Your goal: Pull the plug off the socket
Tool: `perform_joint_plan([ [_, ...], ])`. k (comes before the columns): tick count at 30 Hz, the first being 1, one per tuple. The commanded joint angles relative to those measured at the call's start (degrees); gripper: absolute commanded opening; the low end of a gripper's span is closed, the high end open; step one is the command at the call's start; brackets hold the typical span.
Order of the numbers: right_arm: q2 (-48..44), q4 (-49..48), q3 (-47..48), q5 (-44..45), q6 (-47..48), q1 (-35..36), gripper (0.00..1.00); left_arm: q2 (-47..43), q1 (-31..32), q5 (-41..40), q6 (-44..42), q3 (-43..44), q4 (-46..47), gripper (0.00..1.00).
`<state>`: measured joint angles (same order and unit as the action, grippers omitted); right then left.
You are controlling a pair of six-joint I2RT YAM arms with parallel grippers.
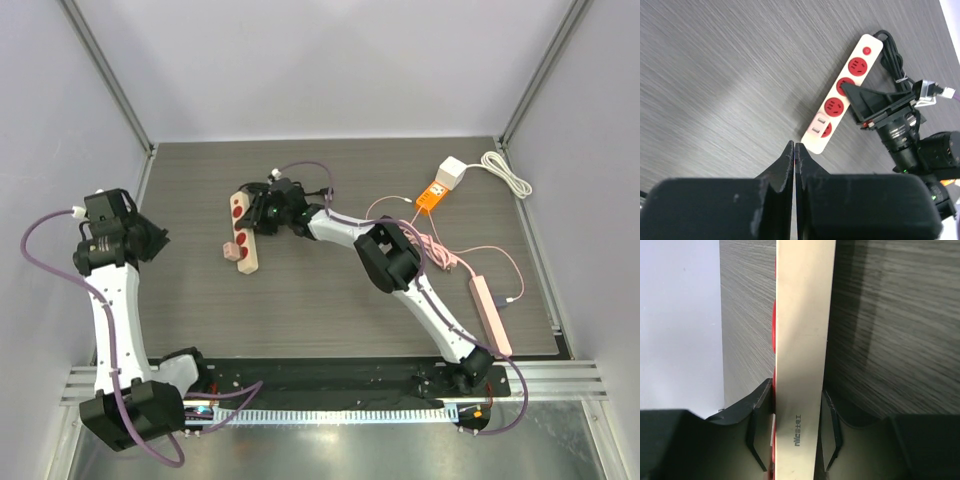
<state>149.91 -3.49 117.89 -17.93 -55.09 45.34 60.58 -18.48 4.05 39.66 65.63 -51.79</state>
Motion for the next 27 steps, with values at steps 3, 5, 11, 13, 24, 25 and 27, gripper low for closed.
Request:
perform_joint_plan([
  [3,4.34,8.42,-0.21,3.53,5.87,0.54,0.01,-1.69,0.37,2.77,-3.36,0.83,-4.37,0.00],
  [5,5.39,7.80,1.64,0.98,5.35,0.97,0.01,-2.39,0.72,4.29,-3.27,-0.93,-4.02,0.00],
  [11,4.87,5.68,0.77,0.71,4.03,1.06,0.02,-2.23,1.16,10.34,-3.89,-7.16,-1.04,0.00],
  [13,4.61,4.02,-0.54,-0.17,3.06,1.15,0.04,-0.82,1.78,12.46,-3.28,-8.49,-0.16,0.00],
  [24,3.38,-0.20,-3.80,-1.93,2.79,1.33,0.04,13.41,9.42,19.68,4.45,-10.96,14.69,0.90],
  [25,2.94,-0.21,-4.24,-1.67,3.14,1.33,0.04,13.69,10.38,19.07,5.07,-10.96,15.83,0.90],
  [27,2.59,-0.29,-4.51,-1.40,3.58,1.33,0.04,14.04,11.71,15.40,3.69,-9.82,17.86,0.87],
])
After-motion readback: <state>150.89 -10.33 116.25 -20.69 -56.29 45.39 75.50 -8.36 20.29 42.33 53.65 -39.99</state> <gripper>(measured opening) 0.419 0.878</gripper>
